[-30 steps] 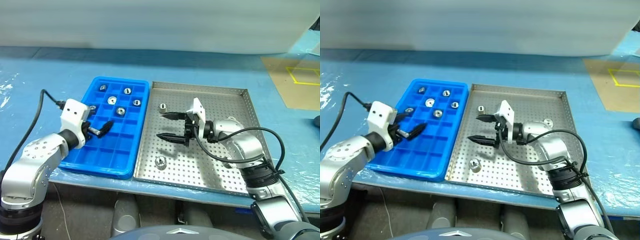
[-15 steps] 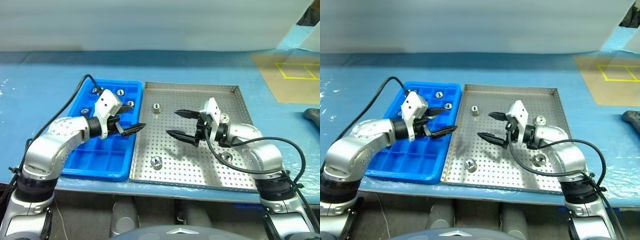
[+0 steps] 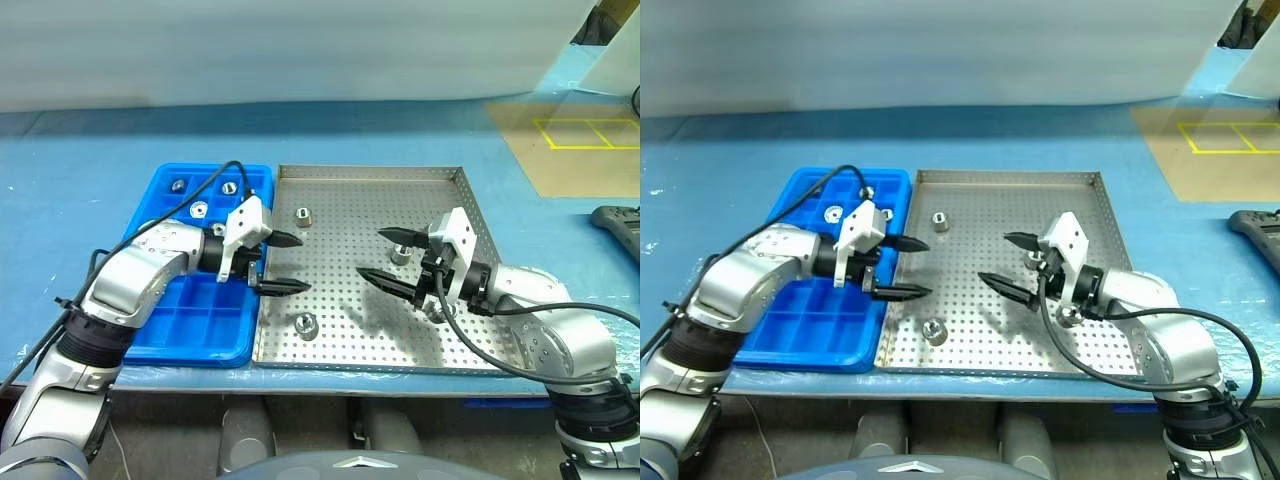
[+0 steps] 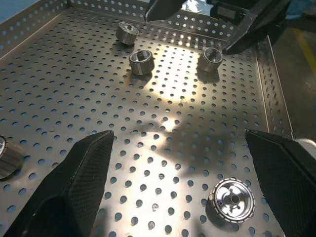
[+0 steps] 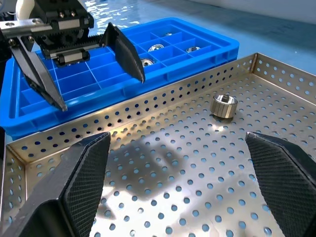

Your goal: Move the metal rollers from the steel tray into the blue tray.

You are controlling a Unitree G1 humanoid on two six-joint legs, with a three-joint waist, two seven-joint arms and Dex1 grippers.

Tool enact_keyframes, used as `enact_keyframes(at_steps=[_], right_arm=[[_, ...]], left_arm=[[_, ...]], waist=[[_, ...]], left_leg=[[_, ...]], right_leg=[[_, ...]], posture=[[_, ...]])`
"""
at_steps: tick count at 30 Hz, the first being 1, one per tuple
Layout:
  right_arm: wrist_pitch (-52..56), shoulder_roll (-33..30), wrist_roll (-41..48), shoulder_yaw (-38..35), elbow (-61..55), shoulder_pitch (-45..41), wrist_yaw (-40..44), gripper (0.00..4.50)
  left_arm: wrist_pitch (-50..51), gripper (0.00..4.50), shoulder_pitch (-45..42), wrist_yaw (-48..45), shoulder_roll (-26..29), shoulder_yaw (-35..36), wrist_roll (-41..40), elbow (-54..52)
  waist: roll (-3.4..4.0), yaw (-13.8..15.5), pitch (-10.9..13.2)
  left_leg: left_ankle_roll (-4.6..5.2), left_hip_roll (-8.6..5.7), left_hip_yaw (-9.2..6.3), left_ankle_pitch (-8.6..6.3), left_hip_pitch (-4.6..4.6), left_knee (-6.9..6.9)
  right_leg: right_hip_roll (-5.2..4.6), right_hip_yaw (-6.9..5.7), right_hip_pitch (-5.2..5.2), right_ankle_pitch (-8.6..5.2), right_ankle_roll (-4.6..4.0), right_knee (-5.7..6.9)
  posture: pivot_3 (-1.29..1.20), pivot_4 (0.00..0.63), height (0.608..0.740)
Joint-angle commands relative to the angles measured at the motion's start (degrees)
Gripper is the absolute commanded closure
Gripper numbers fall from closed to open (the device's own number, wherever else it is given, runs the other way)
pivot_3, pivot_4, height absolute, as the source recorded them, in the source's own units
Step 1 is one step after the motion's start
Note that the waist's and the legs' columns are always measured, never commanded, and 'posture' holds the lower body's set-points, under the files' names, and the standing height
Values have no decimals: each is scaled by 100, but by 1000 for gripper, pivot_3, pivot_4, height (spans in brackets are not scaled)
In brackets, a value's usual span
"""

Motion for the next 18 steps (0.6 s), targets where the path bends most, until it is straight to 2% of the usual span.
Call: enact_keyframes(at_steps=[1,10,18], right_arm=[[51,-20,168,-226,-383,116,-209,0],[196,-106,306,-313,-608,300,-441,0],[309,-188,413,-324,-685,358,-526,0]], left_arm=[[-578,17,-200,-460,-28,-315,336,258],[-890,17,-501,-865,-256,-846,865,568],[-800,17,-499,-1067,-95,-1021,1211,467]], waist=[[0,-61,0],[3,-130,-2],[3,-128,-2]], left_leg=[[0,0,0,0,1,0],[1,-1,3,0,6,2],[2,-1,4,-1,6,2]], right_leg=[[0,0,2,0,0,0],[0,6,7,0,0,1],[0,6,8,0,0,1]], posture=[[-203,150,740],[-226,150,740],[-218,150,740]])
